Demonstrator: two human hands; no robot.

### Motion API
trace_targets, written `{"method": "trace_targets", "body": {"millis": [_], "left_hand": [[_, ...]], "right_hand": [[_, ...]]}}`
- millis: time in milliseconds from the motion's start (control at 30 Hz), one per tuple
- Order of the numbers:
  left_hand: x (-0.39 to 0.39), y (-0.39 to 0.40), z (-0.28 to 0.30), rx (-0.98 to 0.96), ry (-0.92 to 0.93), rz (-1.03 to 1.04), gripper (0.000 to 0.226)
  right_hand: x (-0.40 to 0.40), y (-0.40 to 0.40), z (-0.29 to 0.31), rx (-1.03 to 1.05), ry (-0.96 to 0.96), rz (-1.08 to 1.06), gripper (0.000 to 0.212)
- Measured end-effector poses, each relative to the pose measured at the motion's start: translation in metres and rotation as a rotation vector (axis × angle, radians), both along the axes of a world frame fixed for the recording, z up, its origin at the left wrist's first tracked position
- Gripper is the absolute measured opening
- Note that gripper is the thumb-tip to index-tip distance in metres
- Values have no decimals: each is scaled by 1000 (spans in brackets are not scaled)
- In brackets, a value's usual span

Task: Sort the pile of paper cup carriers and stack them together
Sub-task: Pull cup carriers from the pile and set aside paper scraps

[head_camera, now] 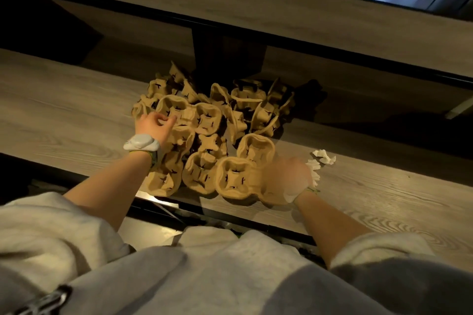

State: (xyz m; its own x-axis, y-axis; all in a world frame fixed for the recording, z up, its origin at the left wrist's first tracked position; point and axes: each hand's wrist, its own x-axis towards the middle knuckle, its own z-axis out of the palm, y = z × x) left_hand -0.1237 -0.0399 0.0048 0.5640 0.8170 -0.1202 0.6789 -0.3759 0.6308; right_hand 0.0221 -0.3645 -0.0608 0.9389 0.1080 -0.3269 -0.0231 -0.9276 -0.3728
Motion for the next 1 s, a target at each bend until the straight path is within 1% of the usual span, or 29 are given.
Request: {"method": "trace_targets", "body": {"millis": [33,67,100,167,200,267,300,333,367,400,433,467,600,633,667,700,733,800,833,867,933,1000], "left_hand": [[-3,2,0,35,53,54,50],[-8,4,0,30,121,115,59],[-12,1,2,6,184,166,68],[-16,2,-9,-105,263,229,89],[-20,14,-24,-224,238,319,104],[-27,28,-38,-376,191,444,136],[-30,27,-35,-444,165,427,136],[-32,24,-29,-526,188,389,120],[-32,17,-21,-615,179,338,96],[-31,13,-19,-707,146,289,78],[-31,15,-26,-750,120,261,71],[-31,15,-28,-797,82,270,72],[-40,23,-29,-945,50,324,78],[-41,26,-28,-965,55,318,82],[-41,31,-31,-1009,21,319,90],[-42,39,-39,-1001,15,306,94],[-42,46,-49,-1007,-10,290,91],[-41,49,-58,-1011,-33,334,89],[-38,42,-49,-924,-28,347,84],[-37,38,-43,-798,-14,358,68],[-34,34,-41,-522,-5,386,59],[-31,30,-35,-423,-17,404,47]], "right_hand": [[0,3,2,-3,-18,10,48],[0,9,3,1,-32,35,47],[1,14,4,9,-46,75,46],[3,22,8,23,-76,178,44],[3,28,11,34,-89,226,43],[3,40,15,73,-119,298,41],[3,46,18,91,-131,317,40],[3,52,19,103,-133,331,39],[2,56,20,110,-130,348,38],[2,60,20,111,-124,366,38],[1,64,21,110,-117,379,38],[0,68,21,114,-114,387,36],[-4,82,17,157,-96,374,34],[-5,86,17,161,-92,373,33],[-6,89,16,167,-95,375,31],[-8,91,15,173,-104,379,29],[-9,95,14,178,-107,383,28],[-13,102,15,190,-93,383,26],[-14,105,14,196,-87,383,26],[-15,108,14,199,-82,381,25],[-15,113,15,201,-59,387,27],[-14,121,16,233,-16,358,29]]}}
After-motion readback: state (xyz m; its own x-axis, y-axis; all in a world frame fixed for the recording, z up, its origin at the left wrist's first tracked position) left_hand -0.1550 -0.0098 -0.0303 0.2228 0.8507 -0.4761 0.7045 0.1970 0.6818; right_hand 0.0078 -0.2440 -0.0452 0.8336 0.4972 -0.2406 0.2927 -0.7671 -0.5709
